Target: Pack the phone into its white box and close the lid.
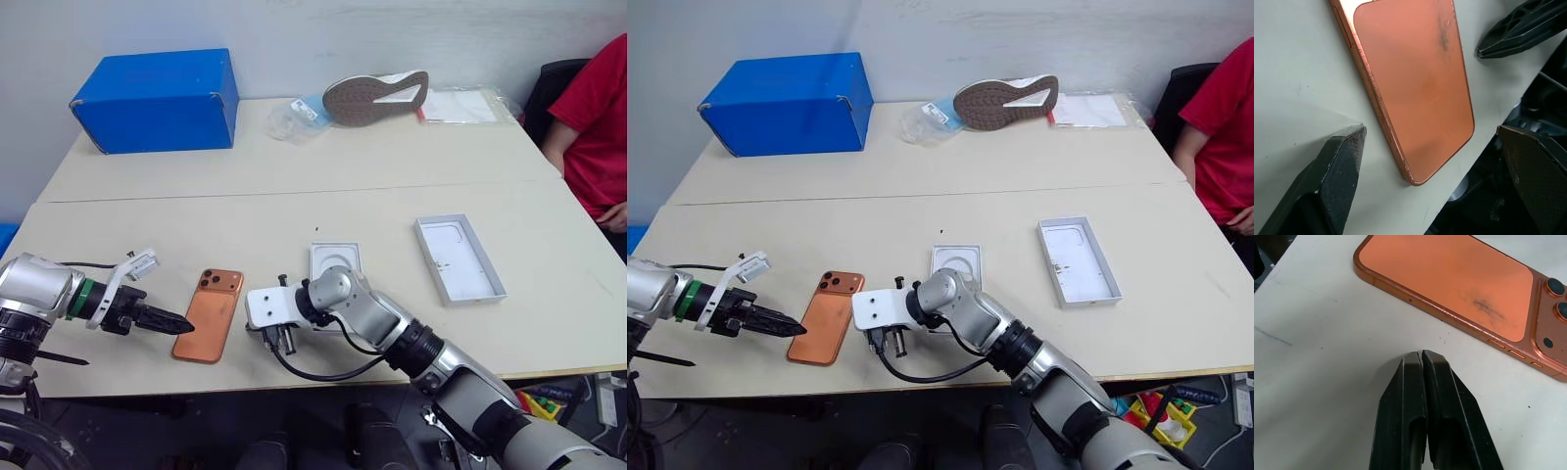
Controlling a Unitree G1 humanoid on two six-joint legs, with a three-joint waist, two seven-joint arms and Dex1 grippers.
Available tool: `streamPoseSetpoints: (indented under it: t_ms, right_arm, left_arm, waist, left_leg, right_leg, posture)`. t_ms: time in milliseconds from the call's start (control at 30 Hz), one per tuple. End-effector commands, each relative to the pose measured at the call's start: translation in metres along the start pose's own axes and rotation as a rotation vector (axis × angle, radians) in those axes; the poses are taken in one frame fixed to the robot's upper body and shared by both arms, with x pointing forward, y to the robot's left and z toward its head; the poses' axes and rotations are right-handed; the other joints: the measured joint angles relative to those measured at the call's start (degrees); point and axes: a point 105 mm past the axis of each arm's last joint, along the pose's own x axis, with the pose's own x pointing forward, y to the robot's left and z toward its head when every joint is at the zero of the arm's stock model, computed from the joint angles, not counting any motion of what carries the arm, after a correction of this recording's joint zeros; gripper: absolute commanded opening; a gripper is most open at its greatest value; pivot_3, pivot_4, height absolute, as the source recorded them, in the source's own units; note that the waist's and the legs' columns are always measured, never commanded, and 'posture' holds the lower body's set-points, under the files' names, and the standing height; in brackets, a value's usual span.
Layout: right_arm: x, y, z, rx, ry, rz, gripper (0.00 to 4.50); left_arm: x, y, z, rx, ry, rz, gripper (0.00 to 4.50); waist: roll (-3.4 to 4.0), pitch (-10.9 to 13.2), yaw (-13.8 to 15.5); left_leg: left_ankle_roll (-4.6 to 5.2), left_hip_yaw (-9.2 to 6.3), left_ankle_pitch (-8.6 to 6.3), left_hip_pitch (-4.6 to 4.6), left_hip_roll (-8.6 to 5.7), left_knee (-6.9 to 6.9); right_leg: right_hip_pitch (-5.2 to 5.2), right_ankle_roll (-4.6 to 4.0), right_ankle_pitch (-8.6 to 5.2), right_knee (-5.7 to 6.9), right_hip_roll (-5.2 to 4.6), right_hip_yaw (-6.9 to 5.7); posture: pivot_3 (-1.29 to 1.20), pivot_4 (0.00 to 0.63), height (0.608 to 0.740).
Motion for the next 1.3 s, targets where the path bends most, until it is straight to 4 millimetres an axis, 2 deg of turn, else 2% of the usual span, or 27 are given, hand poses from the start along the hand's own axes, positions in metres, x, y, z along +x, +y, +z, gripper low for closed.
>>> streamPoseSetpoints:
  t_ms: [33, 167, 300, 567, 800, 933, 1100, 1300]
  right_arm:
    - [0.009, -0.001, 0.004, -0.016, 0.002, -0.005, 0.08]
    - [0.013, -0.004, 0.001, -0.012, 0.013, -0.021, 0.08]
    - [0.012, -0.008, -0.001, -0.005, 0.015, -0.033, 0.08]
    - [0.008, -0.016, -0.003, 0.013, 0.017, -0.055, 0.08]
    - [0.004, -0.019, -0.006, 0.024, 0.02, -0.066, 0.08]
    - [0.002, -0.018, -0.008, 0.028, 0.023, -0.062, 0.08]
    - [0.0, -0.019, -0.009, 0.031, 0.025, -0.066, 0.08]
    - [-0.001, -0.019, -0.009, 0.036, 0.025, -0.07, 0.08]
  left_arm:
    - [0.025, 0.009, -0.016, -0.109, 0.055, 0.017, 4.5]
    - [0.043, 0.001, -0.012, -0.147, 0.031, -0.038, 4.5]
    - [0.057, -0.018, -0.011, -0.16, 0.026, -0.125, 4.5]
    - [0.07, -0.035, -0.009, -0.189, 0.003, -0.222, 4.5]
    - [0.074, -0.025, -0.006, -0.27, -0.077, -0.319, 4.5]
    - [0.07, -0.024, 0.004, -0.31, -0.157, -0.39, 4.5]
    - [0.068, -0.033, 0.013, -0.336, -0.194, -0.466, 4.5]
    - [0.075, -0.034, 0.009, -0.34, -0.174, -0.451, 4.5]
  waist:
    - [0.02, -0.01, 0.21]
    - [0.3, -0.19, 0.97]
    - [0.38, -0.25, 1.7]
    - [0.59, -0.37, 1.93]
    - [0.61, -0.36, 2.31]
    - [0.62, -0.37, 3.09]
    - [0.34, -0.37, 3.14]
    - [0.15, -0.26, 2.93]
  left_leg:
    - [-0.01, 0.0, -0.01, 0.1, 0.0, -0.03]
    - [-0.08, 0.0, 0.02, 0.35, 0.02, -0.04]
    - [-0.16, -0.01, 0.08, 0.38, 0.01, -0.03]
    - [-0.11, -0.22, 0.08, 0.45, -0.12, -0.02]
    - [-0.02, -0.33, 0.02, 1.3, -0.16, -0.39]
    - [-0.03, -0.31, 0.03, 1.3, -0.17, -0.44]
    - [-0.04, -0.36, 0.02, 1.1, -0.16, -0.43]
    - [-0.13, -0.35, -0.03, 1.03, -0.01, -0.52]
  right_leg:
    - [0.07, -0.05, -0.04, 0.02, 0.02, 0.03]
    - [0.24, -0.14, -0.12, 0.14, 0.04, 0.09]
    - [0.26, -0.15, -0.13, 0.19, 0.03, 0.1]
    - [0.46, -0.15, -0.13, 0.16, 0.0, 0.12]
    - [1.19, -0.09, -0.23, -0.18, 0.02, 0.12]
    - [1.18, -0.09, -0.23, -0.22, 0.01, 0.12]
    - [1.11, -0.09, -0.23, -0.28, 0.01, 0.11]
    - [1.01, -0.09, -0.23, -0.35, 0.06, 0.09]
  posture:
    - [0.0, 0.15, 0.74]
    - [0.0, 0.15, 0.74]
    - [0.0, 0.15, 0.74]
    - [0.0, 0.15, 0.74]
    - [0.0, 0.15, 0.74]
    - [0.0, 0.15, 0.74]
    - [0.0, 0.15, 0.74]
    - [0.0, 0.15, 0.74]
